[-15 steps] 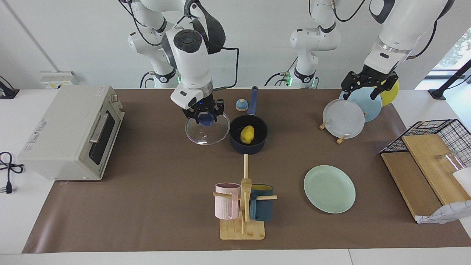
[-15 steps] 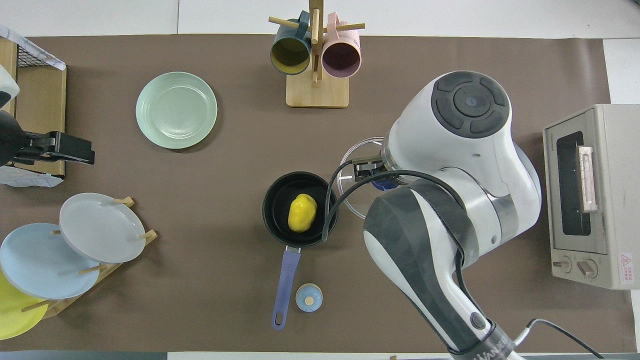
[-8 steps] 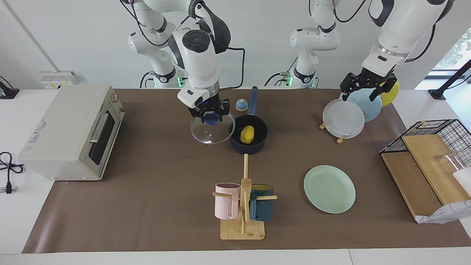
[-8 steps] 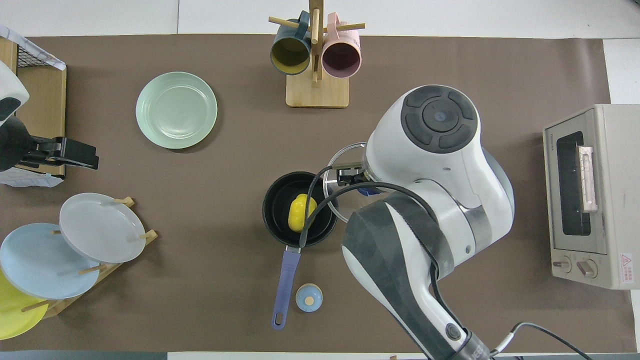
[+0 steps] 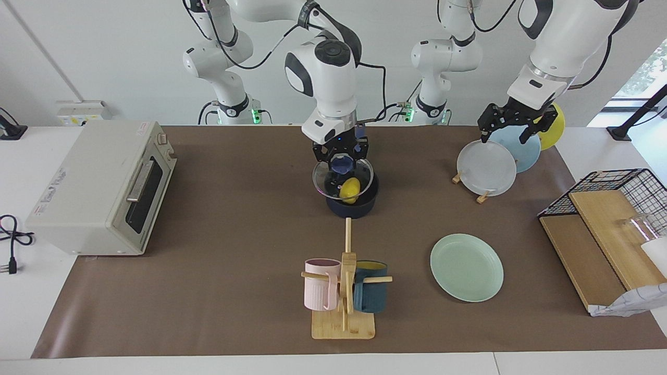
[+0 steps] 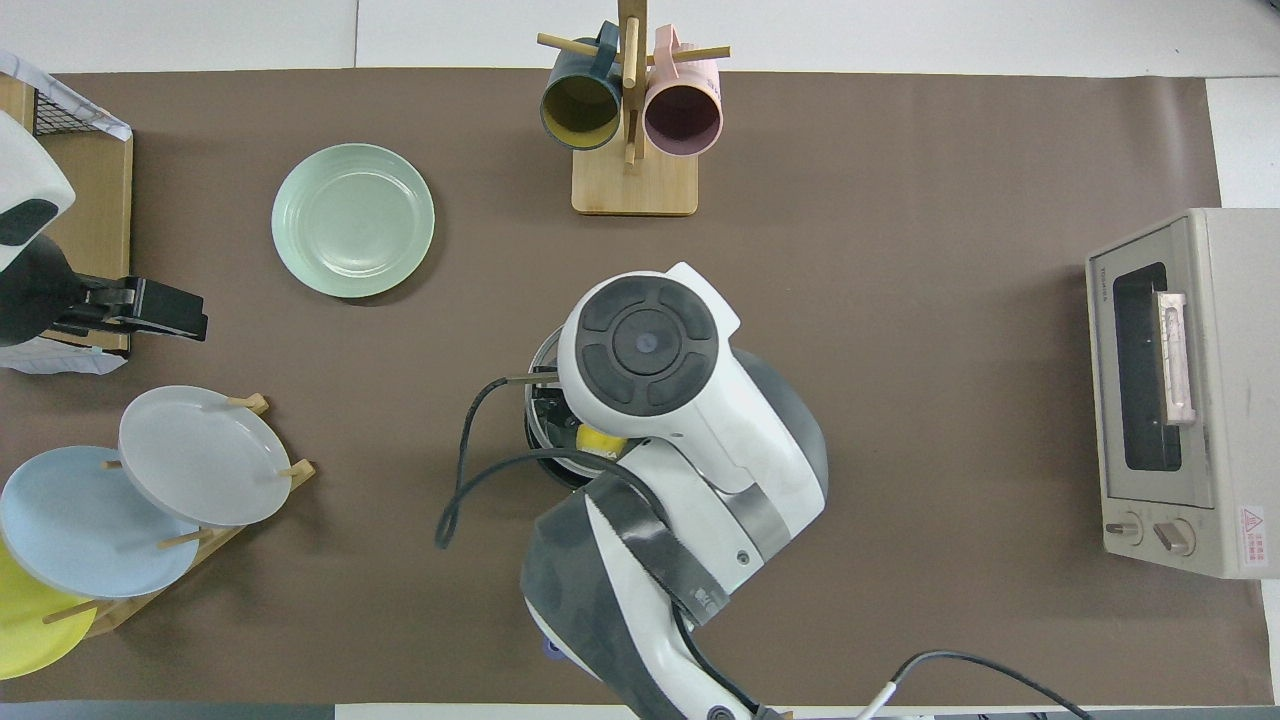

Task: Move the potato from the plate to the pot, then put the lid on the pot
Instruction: 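Carry the glass lid over the pot with the right gripper, then lower the glass lid onto the pot and open the right gripper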

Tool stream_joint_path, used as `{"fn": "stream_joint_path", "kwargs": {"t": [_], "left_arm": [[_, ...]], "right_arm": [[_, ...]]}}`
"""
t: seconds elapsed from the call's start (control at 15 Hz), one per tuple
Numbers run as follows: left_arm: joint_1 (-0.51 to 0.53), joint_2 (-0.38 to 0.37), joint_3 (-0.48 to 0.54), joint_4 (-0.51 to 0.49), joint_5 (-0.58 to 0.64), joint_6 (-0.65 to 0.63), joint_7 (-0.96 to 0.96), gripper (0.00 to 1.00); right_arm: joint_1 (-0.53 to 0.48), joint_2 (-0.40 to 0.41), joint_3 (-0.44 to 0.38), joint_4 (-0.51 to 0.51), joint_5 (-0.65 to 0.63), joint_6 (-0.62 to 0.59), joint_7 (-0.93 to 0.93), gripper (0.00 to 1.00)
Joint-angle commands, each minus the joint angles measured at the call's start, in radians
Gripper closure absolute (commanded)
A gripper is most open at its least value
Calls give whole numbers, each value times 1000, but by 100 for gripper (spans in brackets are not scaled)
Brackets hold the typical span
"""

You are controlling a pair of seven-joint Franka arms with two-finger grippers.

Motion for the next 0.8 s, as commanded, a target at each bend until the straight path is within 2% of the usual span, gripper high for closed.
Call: {"fn": "stream_joint_path", "kwargs": {"t": [0.0,0.53,0.73], "left_arm": [[30,-12,-26,-14,11,1,14,0],[36,-15,-33,-14,11,8,6,0],[21,-15,-33,-16,11,8,11,0]], "right_arm": [[50,179,-1,206,-56,-77,83,100],[40,179,-1,171,-65,-57,83,100],[34,175,-1,163,-62,-97,80,100]]}}
